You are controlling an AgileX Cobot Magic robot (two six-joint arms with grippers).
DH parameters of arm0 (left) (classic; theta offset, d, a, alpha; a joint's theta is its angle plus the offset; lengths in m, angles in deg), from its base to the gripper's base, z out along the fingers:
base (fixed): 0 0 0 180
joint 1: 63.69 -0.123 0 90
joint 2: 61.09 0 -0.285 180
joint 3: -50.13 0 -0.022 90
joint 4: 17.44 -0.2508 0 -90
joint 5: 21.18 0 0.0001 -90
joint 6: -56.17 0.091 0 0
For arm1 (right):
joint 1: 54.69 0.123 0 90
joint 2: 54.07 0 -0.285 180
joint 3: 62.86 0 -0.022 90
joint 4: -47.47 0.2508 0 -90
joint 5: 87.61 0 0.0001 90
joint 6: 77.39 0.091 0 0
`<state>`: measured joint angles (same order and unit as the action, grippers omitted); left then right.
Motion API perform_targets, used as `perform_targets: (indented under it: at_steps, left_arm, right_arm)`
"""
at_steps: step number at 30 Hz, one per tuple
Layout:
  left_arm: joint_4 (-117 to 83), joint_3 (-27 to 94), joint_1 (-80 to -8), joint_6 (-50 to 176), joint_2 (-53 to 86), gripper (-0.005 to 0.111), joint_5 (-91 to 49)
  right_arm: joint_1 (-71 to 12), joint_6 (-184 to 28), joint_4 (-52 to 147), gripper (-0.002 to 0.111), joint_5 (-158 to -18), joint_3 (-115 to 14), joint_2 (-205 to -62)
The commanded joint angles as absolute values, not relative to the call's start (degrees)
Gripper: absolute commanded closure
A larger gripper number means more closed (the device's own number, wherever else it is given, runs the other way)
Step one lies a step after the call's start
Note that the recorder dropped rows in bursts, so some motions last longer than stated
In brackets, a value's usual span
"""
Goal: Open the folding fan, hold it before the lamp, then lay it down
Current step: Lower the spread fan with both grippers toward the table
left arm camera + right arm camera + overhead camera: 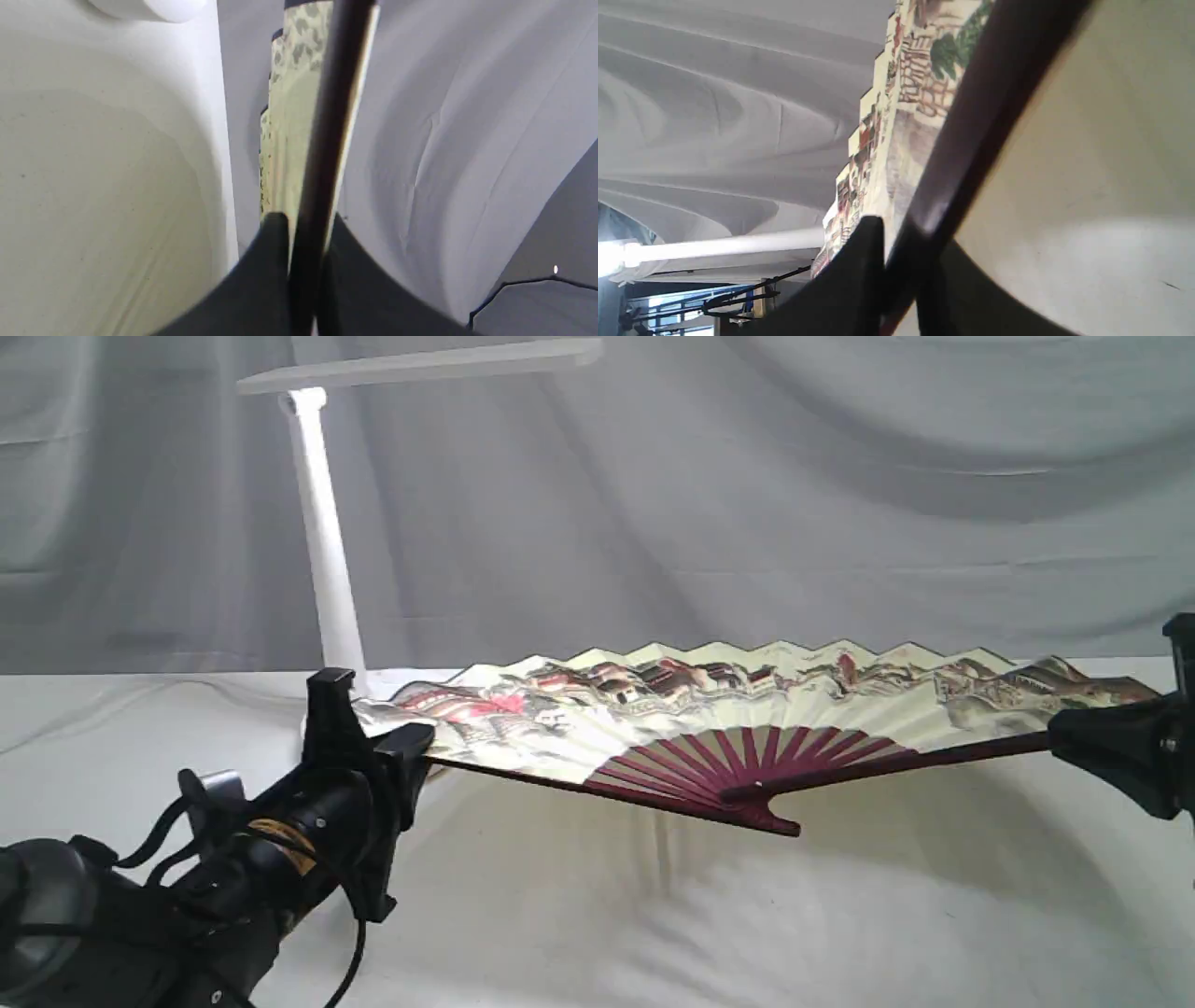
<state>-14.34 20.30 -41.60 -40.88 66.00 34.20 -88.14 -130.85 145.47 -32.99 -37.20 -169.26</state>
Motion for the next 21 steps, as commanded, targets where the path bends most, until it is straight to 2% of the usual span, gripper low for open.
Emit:
perform_targets:
  at_steps: [1,8,21]
  left_arm:
    - [-14.56,22.28,-40.95,-42.93,66.61,0.106,37.90]
    - [-10.02,26.14,-37.42,-42.93,70.12,0.106,37.77]
    - [-12.07,33.79,-37.16,-42.59,75.77,0.106,37.10]
  right_arm:
    - [-90.42,-135.83,144.83,0.108,-37.27,-36.82,-172.46]
    - [-90.80,-137.70,146.15,0.108,-37.91,-36.82,-176.20]
    - [-95.58,-142.49,147.42,0.108,-39.25,-36.82,-177.75]
